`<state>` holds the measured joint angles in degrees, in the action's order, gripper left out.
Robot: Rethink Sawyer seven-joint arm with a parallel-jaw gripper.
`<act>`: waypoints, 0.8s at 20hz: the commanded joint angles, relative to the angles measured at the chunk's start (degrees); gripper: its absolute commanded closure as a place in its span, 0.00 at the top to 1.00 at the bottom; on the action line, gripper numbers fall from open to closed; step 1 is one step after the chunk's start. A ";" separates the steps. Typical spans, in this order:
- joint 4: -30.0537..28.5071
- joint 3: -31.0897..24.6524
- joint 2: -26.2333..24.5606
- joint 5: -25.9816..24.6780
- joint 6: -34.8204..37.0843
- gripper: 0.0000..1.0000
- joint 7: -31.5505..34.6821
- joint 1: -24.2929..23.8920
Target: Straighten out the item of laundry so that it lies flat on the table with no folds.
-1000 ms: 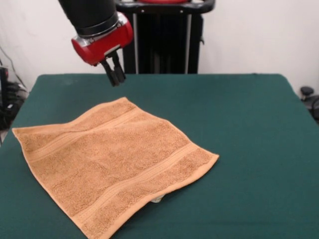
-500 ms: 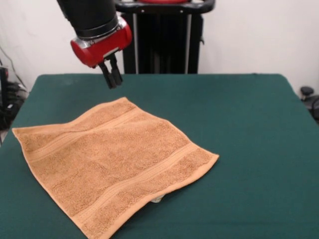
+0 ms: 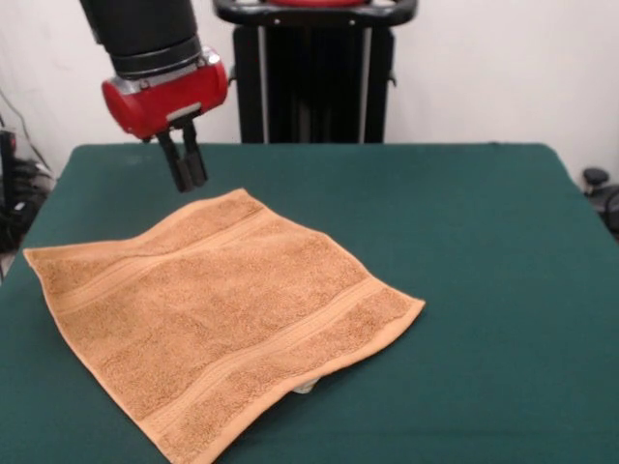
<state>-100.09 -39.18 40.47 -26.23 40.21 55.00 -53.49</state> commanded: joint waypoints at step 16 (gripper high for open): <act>-4.84 -6.55 -4.75 -1.22 1.55 0.00 -4.81 0.53</act>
<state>-100.22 -41.33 37.40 -26.67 38.87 55.00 -55.00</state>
